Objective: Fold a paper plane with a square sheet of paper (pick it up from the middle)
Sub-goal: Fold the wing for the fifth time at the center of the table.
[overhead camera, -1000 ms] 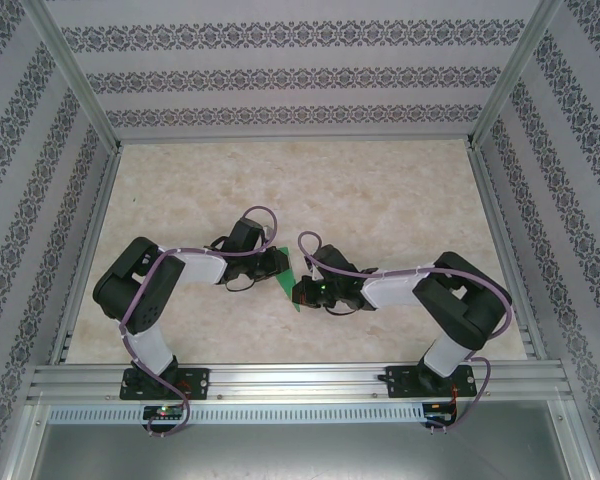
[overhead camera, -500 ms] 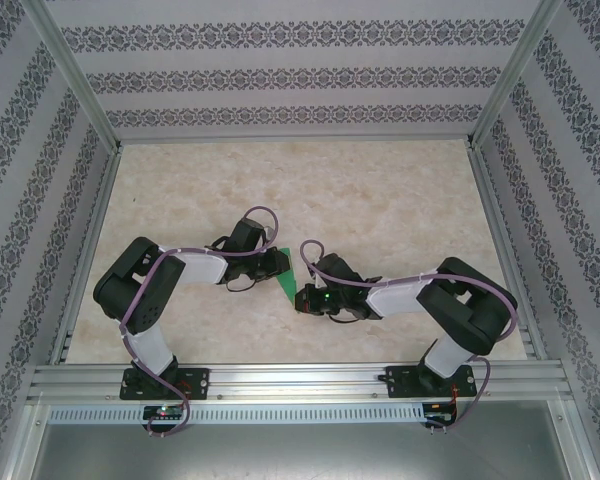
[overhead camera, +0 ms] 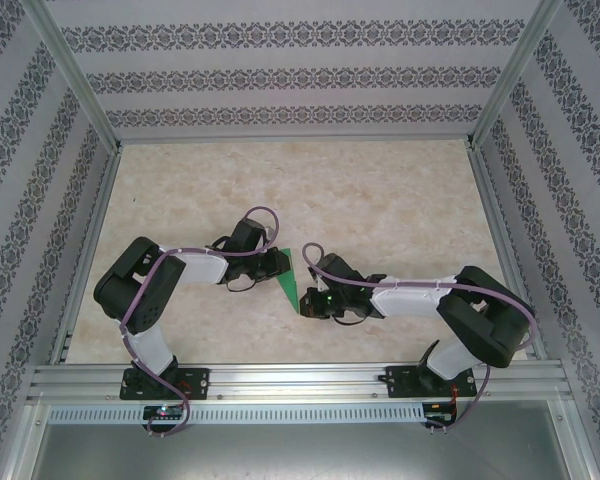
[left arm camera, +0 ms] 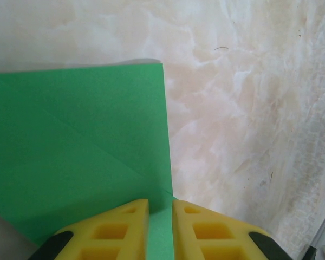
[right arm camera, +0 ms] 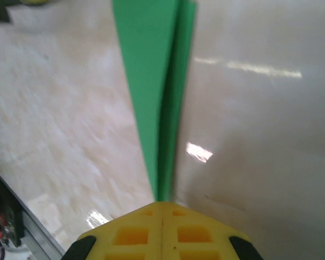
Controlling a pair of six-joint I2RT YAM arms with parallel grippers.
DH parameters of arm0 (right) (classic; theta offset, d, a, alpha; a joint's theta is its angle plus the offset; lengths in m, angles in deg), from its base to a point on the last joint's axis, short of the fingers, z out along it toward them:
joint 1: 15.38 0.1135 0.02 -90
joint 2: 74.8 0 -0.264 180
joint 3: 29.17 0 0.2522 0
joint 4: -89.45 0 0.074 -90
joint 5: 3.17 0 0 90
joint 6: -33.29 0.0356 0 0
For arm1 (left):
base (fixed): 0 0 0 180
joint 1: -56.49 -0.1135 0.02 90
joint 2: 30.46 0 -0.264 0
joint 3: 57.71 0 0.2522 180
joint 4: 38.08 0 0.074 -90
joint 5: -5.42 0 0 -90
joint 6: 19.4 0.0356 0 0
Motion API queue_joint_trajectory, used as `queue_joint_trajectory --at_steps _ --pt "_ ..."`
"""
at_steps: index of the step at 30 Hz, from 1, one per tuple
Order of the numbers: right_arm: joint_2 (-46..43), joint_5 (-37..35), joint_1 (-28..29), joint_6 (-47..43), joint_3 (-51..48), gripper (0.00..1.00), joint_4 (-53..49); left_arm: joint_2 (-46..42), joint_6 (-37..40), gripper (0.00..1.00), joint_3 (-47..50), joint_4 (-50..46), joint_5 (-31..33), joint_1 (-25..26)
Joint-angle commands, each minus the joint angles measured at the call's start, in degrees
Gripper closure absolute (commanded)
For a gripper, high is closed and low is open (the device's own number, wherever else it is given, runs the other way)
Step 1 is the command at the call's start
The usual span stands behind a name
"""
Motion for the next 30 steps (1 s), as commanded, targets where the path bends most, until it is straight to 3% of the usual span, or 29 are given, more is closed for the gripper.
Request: queue_joint_trajectory --at_steps 1,11,20,30 --pt "0.8 -2.2 0.0 0.9 3.3 0.97 2.8 2.6 1.8 0.8 0.0 -3.3 2.3 0.0" --pt "10.5 1.0 0.7 4.0 3.3 0.97 8.2 2.5 2.0 0.8 -0.2 -3.6 2.0 0.0" --pt "5.4 0.6 1.8 5.5 -4.4 0.96 8.0 1.8 1.2 0.8 0.0 -4.0 4.5 0.0" --pt "1.8 -0.6 2.2 3.8 -3.2 0.96 2.8 2.0 1.0 0.81 0.2 -2.5 3.6 -0.1"
